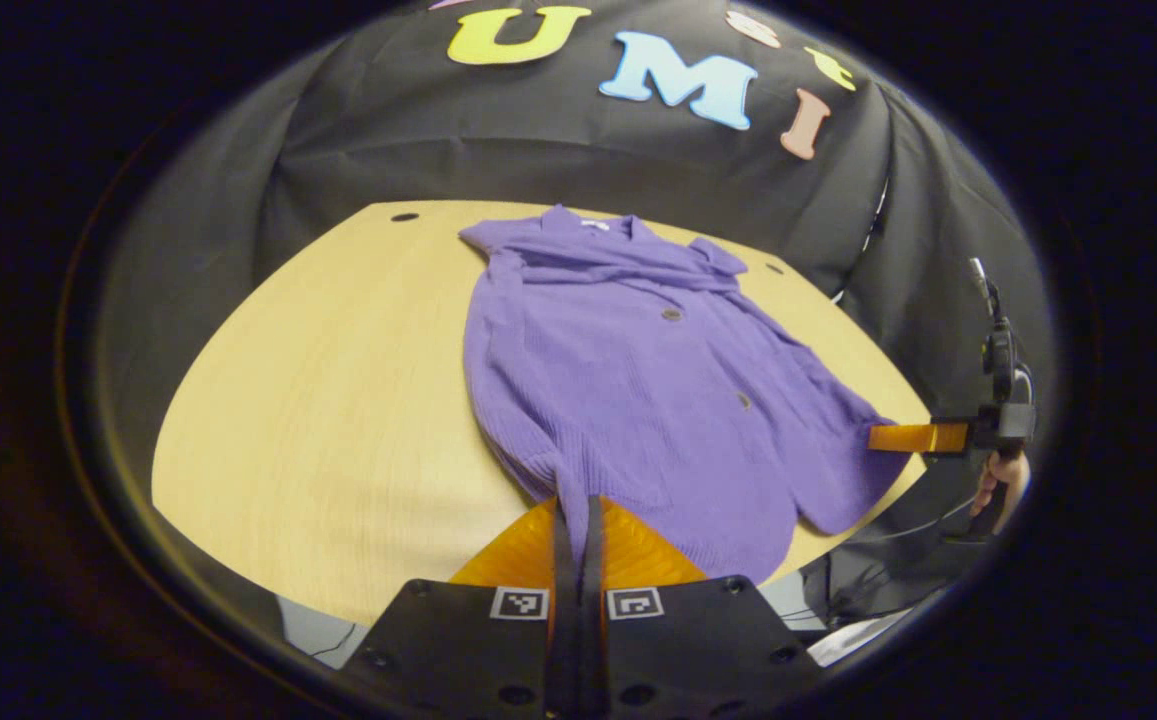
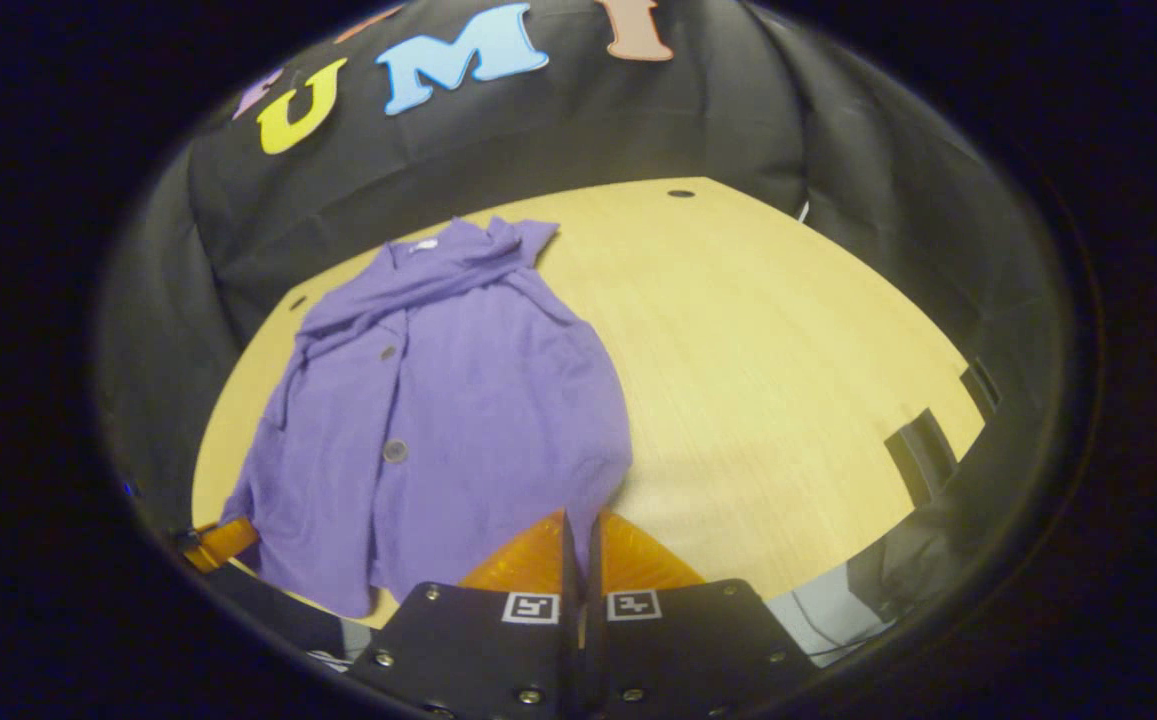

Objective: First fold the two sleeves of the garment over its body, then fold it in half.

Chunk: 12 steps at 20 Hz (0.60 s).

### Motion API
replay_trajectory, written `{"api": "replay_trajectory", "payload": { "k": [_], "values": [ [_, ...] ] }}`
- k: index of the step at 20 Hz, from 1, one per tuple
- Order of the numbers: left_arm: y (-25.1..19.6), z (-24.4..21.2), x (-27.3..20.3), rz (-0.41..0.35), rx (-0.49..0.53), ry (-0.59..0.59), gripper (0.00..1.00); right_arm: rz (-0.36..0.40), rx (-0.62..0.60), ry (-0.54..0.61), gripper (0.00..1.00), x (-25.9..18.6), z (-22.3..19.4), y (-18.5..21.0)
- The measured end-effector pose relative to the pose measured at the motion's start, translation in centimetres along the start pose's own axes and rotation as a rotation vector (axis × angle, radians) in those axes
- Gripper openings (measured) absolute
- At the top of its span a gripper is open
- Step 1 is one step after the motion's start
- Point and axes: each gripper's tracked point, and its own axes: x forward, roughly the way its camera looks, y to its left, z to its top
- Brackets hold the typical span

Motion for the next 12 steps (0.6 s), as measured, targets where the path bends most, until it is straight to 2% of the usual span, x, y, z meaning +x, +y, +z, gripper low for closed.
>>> {"api": "replay_trajectory", "payload": {
  "k": [7, 12],
  "values": [
    [-2.6, 9.2, -1.6, -0.050, -0.030, -0.127, 0.07, 0.114, -0.005, -0.098, 0.03, -2.2, 7.5, 3.8],
    [-2.7, 18.6, 0.6, -0.005, -0.075, -0.246, 0.06, 0.219, -0.040, -0.133, 0.03, -1.1, 14.2, 6.0]
  ]
}}
